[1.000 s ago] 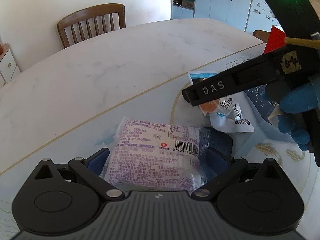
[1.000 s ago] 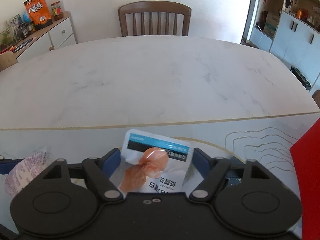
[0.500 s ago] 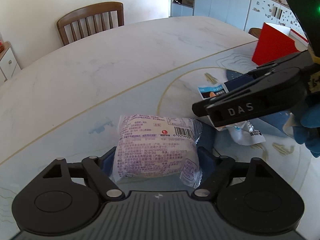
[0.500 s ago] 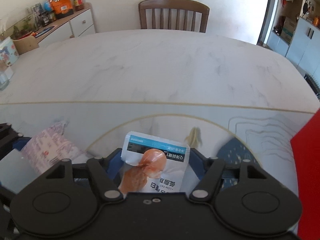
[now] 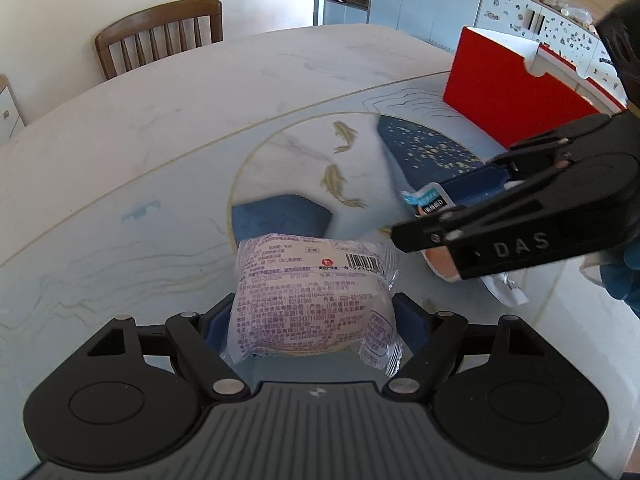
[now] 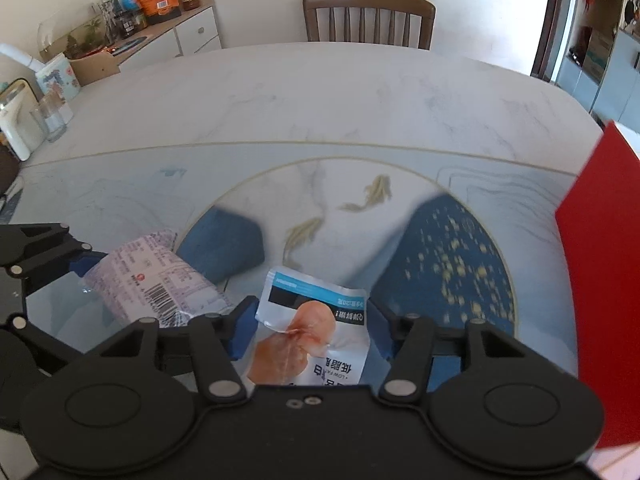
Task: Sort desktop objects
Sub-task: 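Grasp the pink bread bag with the left gripper while the right gripper grasps the sausage packet, then carry the bread bag and sausage packet with both grippers into the red box, then lower the bread bag with the left gripper and open it while the right gripper releases the packet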
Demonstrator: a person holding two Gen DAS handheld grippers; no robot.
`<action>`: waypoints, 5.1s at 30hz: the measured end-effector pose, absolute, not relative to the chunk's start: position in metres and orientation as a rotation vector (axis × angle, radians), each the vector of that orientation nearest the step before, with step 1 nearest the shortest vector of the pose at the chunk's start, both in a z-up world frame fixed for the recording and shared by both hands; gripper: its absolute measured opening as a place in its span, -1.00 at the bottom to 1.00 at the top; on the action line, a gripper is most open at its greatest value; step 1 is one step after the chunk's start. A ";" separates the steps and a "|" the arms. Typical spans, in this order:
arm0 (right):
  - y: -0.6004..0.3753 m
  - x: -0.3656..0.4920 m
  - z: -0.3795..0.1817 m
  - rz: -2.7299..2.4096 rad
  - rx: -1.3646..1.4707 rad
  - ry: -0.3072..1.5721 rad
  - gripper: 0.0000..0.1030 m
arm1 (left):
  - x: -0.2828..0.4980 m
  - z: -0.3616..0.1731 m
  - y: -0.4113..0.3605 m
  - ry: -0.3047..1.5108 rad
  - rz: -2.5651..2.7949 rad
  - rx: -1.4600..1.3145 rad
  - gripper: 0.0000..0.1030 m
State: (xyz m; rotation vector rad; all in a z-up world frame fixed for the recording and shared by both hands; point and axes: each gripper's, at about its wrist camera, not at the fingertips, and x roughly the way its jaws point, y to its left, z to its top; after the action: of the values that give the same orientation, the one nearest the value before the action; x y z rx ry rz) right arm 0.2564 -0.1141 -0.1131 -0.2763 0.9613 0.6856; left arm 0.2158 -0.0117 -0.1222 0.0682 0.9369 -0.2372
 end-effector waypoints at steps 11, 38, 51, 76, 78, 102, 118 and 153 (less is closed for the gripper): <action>-0.154 0.226 -0.092 0.723 -0.245 0.945 0.10 | 0.195 -0.112 -0.036 0.925 -0.251 0.074 0.39; -0.269 0.212 -0.015 0.647 -0.143 0.872 0.10 | 0.180 -0.027 -0.126 0.770 -0.377 -0.005 0.33; -0.327 0.248 0.016 0.599 -0.121 0.797 0.10 | 0.205 0.002 -0.185 0.688 -0.421 0.037 0.33; -0.418 0.348 0.020 0.461 -0.110 0.733 0.11 | 0.297 0.012 -0.295 0.677 -0.485 0.140 0.33; -0.422 0.357 0.017 0.454 -0.103 0.738 0.11 | 0.308 0.009 -0.305 0.686 -0.493 0.153 0.33; -0.433 0.417 -0.043 0.412 -0.115 0.830 0.11 | 0.416 -0.052 -0.352 0.872 -0.514 0.248 0.33; -0.433 0.425 -0.068 0.386 -0.134 0.891 0.13 | 0.426 -0.075 -0.348 0.937 -0.544 0.210 0.36; -0.442 0.368 -0.015 0.559 -0.107 0.821 0.35 | 0.334 -0.002 -0.305 0.746 -0.428 0.067 0.63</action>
State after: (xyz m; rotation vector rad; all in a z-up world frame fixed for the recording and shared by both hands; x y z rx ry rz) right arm 0.3681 -0.4417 -0.0146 -0.1068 0.8208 0.5587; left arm 0.3345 -0.3051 -0.0018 0.0674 0.7459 -0.4284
